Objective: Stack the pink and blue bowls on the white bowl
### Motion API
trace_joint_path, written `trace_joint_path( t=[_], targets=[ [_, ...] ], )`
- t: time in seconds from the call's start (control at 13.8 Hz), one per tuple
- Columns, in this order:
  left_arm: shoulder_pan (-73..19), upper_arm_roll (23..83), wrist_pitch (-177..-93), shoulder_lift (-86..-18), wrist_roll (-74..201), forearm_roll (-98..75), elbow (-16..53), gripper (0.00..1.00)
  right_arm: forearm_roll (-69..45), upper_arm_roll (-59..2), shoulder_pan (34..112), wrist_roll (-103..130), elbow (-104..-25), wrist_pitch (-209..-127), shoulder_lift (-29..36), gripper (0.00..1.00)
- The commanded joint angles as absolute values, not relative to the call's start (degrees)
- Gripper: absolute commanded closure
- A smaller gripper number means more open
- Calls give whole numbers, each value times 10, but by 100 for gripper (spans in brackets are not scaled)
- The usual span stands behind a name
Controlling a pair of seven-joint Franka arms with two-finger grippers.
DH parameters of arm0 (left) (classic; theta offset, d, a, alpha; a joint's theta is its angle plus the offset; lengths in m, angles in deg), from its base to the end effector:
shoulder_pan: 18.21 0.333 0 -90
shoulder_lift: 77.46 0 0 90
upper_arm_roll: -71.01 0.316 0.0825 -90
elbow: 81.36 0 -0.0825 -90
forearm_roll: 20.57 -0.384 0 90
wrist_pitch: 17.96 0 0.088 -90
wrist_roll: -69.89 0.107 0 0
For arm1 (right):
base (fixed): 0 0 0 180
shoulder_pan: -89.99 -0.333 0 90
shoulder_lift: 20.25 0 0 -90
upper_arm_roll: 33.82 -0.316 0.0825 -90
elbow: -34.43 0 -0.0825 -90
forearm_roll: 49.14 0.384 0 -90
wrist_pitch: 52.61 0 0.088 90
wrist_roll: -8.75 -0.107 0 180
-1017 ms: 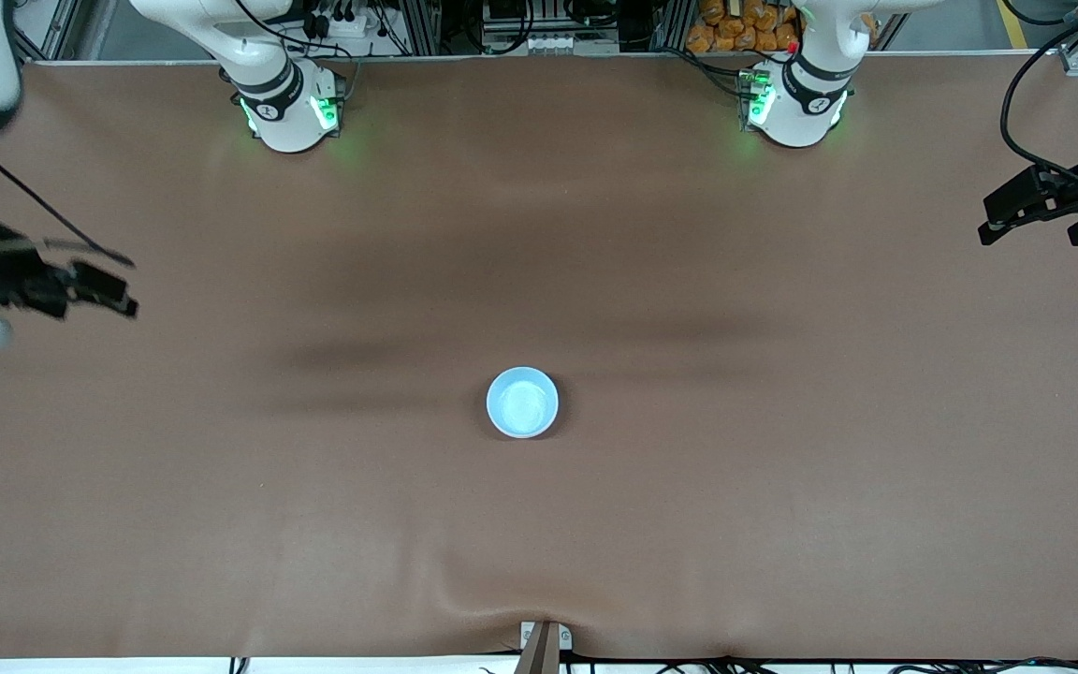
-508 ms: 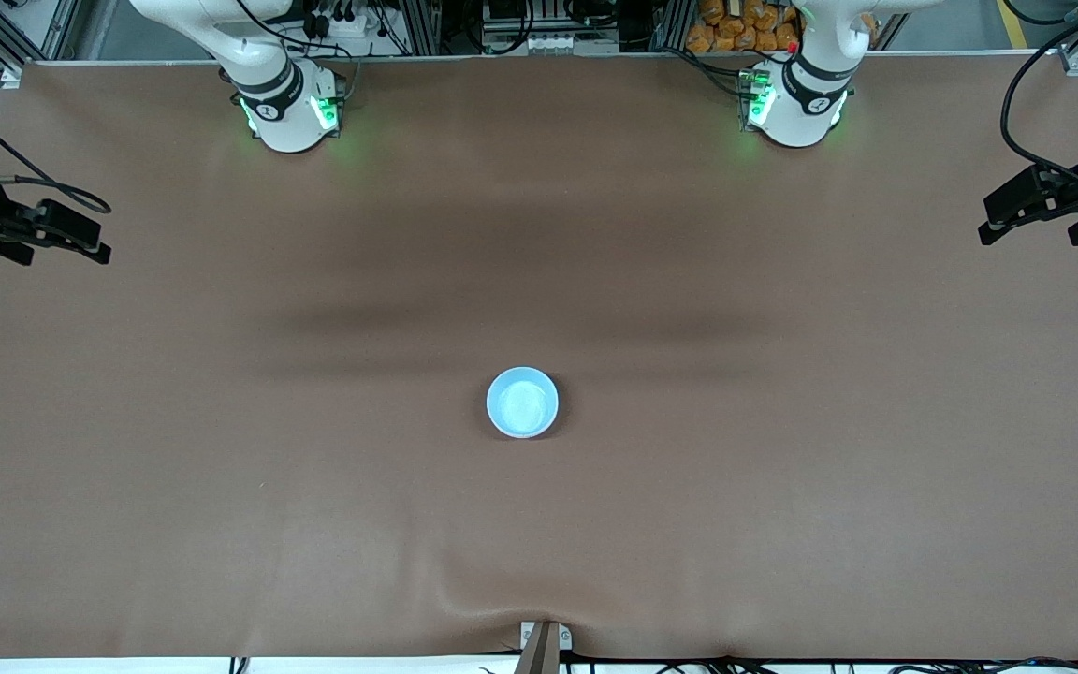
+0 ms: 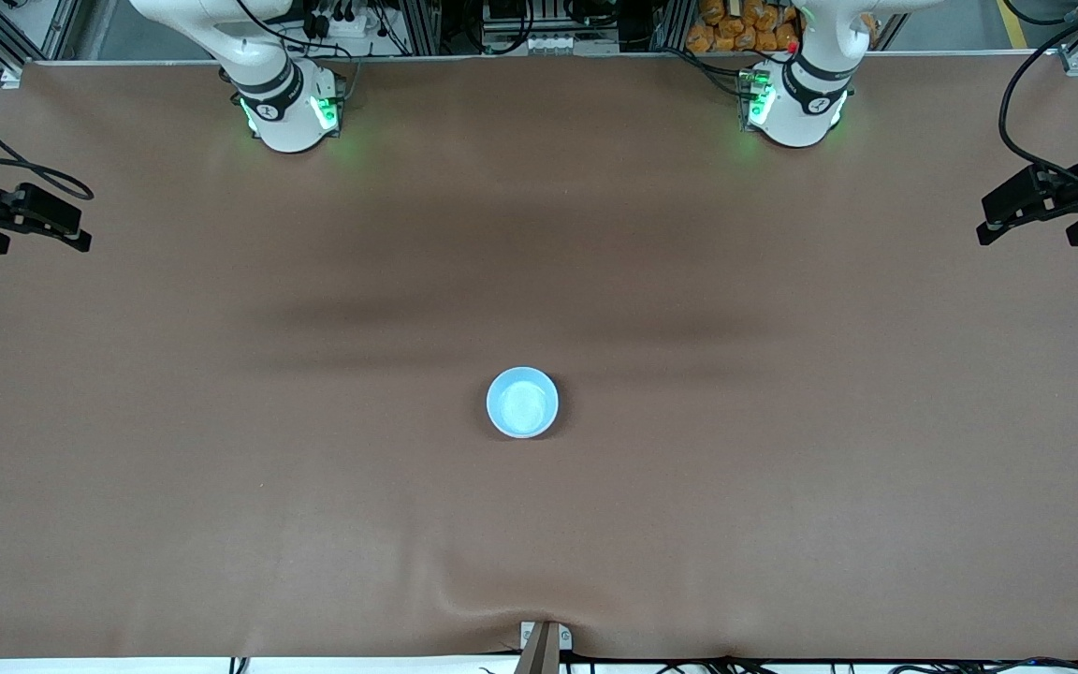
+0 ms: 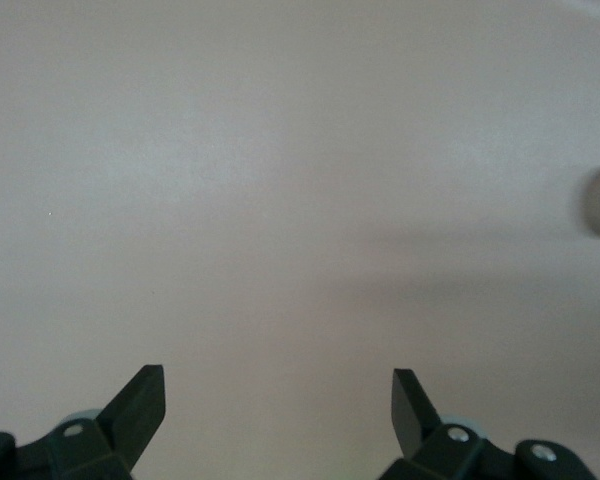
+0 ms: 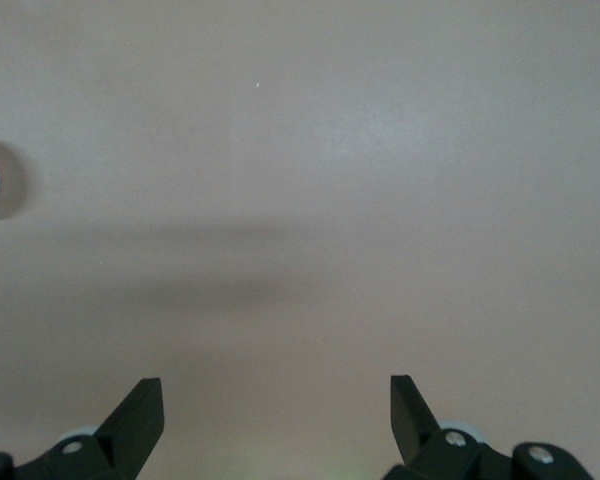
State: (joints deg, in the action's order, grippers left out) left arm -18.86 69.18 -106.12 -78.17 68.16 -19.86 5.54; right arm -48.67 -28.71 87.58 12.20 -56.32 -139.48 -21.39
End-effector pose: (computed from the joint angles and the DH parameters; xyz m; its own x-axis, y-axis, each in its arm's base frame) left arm 0.5473 -0.0252 0.6539 0.9993 -0.0135 0.0340 -0.0139 -0.9998 0.0130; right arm 0.5419 -0.0251 0.6246 0.9988 0.0137 -0.0472 0.0131 -0.9998 -0.0128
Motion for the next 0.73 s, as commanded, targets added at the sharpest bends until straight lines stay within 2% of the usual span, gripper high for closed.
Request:
trace_joint_path(
  t=[0.0, 0.65],
  targets=[
    [-190, 692, -1059, -779, 679, -192, 48, 0, -499, -293, 884, 133, -560, -1387, -219, 0],
    [-191, 691, -1059, -779, 679, -192, 49, 0, -498, -292, 888, 124, -550, -1380, -219, 0]
  ],
)
